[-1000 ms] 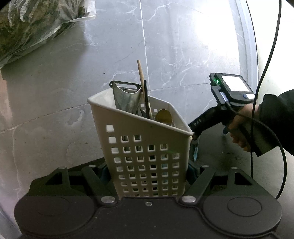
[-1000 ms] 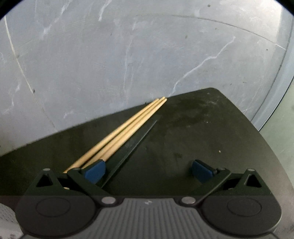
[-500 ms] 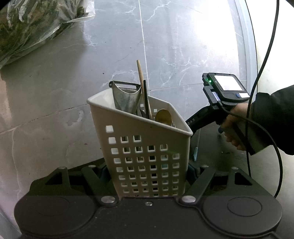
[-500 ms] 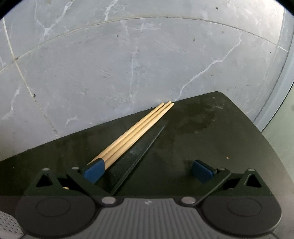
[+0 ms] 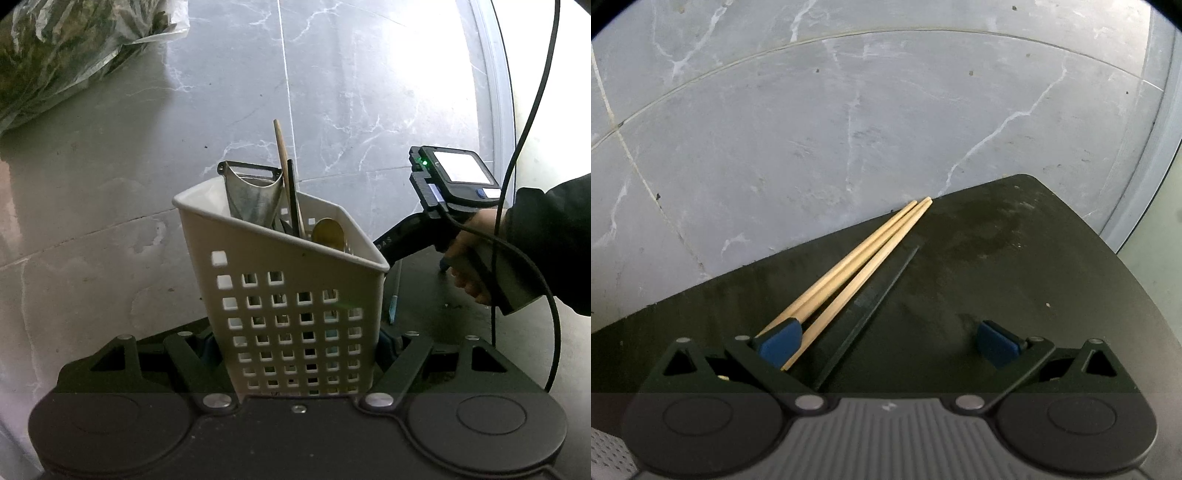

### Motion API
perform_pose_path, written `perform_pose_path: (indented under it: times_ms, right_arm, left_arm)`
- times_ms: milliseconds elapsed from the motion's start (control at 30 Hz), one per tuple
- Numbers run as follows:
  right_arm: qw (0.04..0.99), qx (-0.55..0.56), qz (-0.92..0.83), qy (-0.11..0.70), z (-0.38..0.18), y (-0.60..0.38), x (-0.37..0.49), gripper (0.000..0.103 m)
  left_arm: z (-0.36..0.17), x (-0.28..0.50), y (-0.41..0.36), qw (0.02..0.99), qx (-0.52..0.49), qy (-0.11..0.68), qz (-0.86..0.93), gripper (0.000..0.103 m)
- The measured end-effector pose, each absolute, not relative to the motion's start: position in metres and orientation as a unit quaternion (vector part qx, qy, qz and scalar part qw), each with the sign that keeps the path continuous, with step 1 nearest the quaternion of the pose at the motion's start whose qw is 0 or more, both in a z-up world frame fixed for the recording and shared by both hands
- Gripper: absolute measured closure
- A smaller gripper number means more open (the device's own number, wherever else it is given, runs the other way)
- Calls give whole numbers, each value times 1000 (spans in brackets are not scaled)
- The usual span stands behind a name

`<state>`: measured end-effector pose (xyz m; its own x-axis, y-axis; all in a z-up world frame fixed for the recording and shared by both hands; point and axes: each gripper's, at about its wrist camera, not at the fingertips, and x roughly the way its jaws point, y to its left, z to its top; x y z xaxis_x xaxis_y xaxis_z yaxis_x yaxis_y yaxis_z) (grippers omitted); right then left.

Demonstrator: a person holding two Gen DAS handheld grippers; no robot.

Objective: Organize utensils
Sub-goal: 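Grasp a dark chopstick from the table with the right tool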

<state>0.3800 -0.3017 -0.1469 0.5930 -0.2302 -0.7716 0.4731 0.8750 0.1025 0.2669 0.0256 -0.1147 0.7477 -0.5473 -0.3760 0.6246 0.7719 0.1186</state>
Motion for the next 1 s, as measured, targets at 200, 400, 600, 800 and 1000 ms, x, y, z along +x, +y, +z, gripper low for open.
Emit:
perform_pose_path:
  times_ms: [200,400,600,800,1000]
  right_arm:
    - [881,148,-197,405,-147,-305,373,1]
    - [881,153,-198,402,-149,-312,359,1]
    - [878,156,-197,407,-148,-312,369,3]
    - [878,175,-196,400,-147,-309,378,5]
    - [879,125,-206,412,-152,-298,376,5]
  left_arm:
    - [-115,268,25,927,119,162,-316,25]
    - [-115,267,25,928,118,162,-315,25]
    - [-116,267,24,928,119,161,-315,25]
    - [-116,267,24,928,118,162,-315,25]
    - [-116,267,24,928,117,162,-315,25]
